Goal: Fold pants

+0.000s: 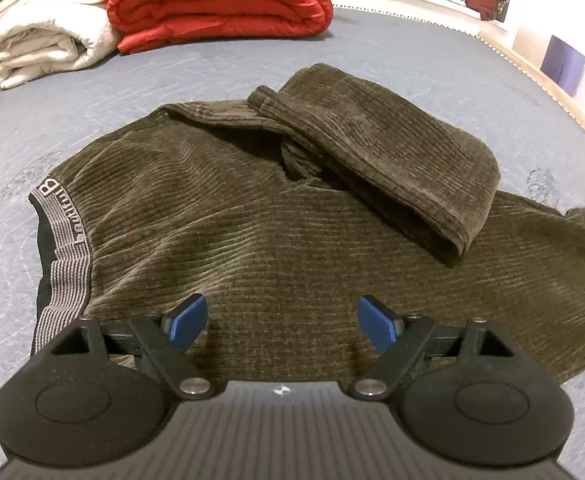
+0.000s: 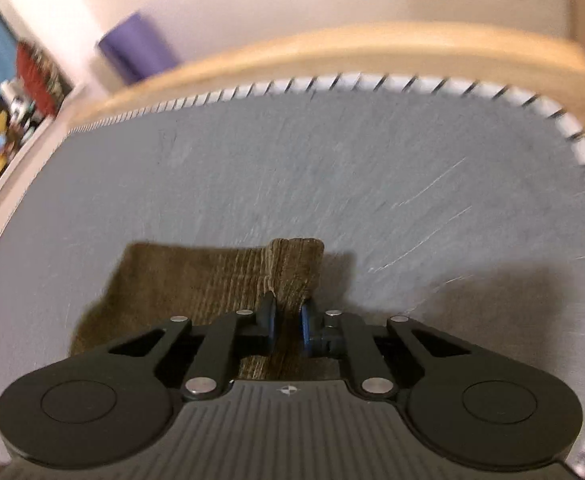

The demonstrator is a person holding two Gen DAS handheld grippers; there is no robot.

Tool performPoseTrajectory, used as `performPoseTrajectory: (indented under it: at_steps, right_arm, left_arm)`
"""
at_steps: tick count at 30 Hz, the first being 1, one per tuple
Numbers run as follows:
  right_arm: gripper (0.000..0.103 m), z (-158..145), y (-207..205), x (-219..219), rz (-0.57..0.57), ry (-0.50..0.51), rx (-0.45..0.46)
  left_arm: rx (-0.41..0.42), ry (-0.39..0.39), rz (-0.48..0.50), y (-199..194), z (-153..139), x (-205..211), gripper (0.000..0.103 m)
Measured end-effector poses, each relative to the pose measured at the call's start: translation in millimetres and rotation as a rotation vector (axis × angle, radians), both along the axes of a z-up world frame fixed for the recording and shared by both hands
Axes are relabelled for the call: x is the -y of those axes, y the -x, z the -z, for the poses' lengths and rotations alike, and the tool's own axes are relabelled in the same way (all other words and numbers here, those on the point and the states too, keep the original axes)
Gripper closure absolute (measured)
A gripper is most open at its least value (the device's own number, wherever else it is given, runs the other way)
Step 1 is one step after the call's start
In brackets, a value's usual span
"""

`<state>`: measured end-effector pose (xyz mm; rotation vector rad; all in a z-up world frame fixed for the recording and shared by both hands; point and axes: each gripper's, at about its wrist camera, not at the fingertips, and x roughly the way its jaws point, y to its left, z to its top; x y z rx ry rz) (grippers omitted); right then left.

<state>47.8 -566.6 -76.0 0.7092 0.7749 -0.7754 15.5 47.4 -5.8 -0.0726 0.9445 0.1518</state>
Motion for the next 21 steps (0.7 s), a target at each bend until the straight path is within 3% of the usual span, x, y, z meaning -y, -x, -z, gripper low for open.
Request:
performPoseTrajectory:
  at_steps: [3, 5, 7, 8, 9, 13, 14, 15, 17, 21]
  right_arm:
    - [0.092, -21, 17, -13, 0.074, 0.087, -0.025]
    - [0.091, -12, 11, -12, 0.035, 0.064, -0.093]
    - [0.084, 1, 8, -4, 0.067, 0.033, -0.139]
    - [0.075, 3, 9, -1, 0.091, 0.024, -0.138]
    - [0.073, -1, 10, -3, 0.102, 0.043, -0.130]
    - [0.063, -40, 5, -29, 0.032, 0.276, -0.013]
    - [0.059, -48, 3, -39, -0.003, 0.321, 0.030]
    - [0.058, -54, 1, -47, -0.041, 0.343, 0.064]
    - [0.055, -58, -8, -63, -0.144, 0.335, 0.127]
    - [0.049, -52, -32, -95, -0.380, 0.259, 0.177]
  left_arm:
    - [0.006, 0.007, 0.013, 0, -2, 1, 0.016]
    - [0.009, 0.013, 0.018, 0, -3, 0, 0.016]
    - [0.012, 0.023, 0.015, 1, -5, -3, 0.016]
    - [0.014, 0.034, 0.011, 1, -6, -6, 0.016]
    - [0.019, 0.047, 0.008, 2, -8, -10, 0.016]
    - [0.050, 0.081, 0.001, 0, -20, -40, 0.021]
    - [0.060, 0.091, 0.007, 1, -24, -49, 0.031]
    - [0.074, 0.103, 0.016, 2, -27, -60, 0.054]
    - [0.096, 0.125, 0.030, 5, -34, -89, 0.079]
    - [0.066, 0.193, 0.023, 16, -26, -147, 0.082]
